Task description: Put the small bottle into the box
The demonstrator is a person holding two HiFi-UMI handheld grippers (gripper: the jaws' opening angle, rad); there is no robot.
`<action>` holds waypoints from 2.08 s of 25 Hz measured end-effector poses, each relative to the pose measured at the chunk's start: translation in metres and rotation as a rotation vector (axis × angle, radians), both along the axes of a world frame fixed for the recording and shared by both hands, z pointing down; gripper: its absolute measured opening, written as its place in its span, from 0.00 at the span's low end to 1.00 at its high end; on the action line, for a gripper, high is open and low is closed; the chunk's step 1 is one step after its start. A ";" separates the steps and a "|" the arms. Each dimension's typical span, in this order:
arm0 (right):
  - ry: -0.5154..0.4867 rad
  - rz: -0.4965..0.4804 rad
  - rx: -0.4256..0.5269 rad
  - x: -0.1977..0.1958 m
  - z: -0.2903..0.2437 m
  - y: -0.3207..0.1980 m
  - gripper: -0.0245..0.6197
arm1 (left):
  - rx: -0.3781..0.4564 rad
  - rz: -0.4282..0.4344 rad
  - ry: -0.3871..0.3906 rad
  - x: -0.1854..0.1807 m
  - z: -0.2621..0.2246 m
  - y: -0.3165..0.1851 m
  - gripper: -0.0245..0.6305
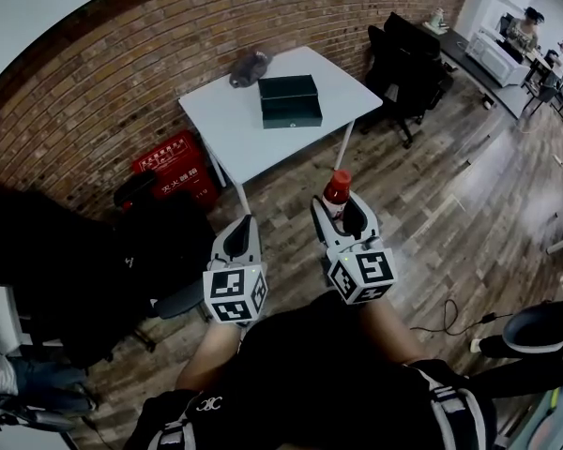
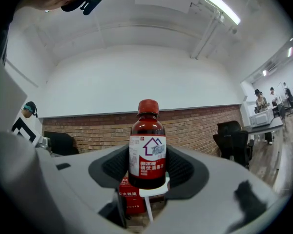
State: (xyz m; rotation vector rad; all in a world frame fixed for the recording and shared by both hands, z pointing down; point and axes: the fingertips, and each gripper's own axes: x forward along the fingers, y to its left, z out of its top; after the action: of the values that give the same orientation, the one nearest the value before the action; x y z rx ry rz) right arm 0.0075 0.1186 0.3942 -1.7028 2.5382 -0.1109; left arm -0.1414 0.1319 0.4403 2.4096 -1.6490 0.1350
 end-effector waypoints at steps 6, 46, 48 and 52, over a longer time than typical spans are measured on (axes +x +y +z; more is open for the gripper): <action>0.022 0.009 -0.005 -0.010 -0.001 -0.019 0.39 | -0.025 -0.015 0.029 -0.020 0.012 -0.011 0.05; 0.079 -0.108 -0.042 0.089 0.031 -0.341 0.39 | -0.116 -0.048 -0.038 0.101 0.034 -0.331 0.05; 0.073 -0.114 -0.050 0.098 0.034 -0.356 0.39 | -0.113 -0.061 -0.042 0.107 0.032 -0.349 0.05; 0.069 -0.145 -0.062 0.108 0.037 -0.382 0.39 | -0.102 -0.085 -0.050 0.119 0.027 -0.380 0.05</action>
State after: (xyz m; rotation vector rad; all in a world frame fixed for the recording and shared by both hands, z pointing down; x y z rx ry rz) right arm 0.1156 -0.2631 0.4317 -1.5678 2.7348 -0.1446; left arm -0.0226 -0.2477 0.4677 2.2748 -1.7196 0.2608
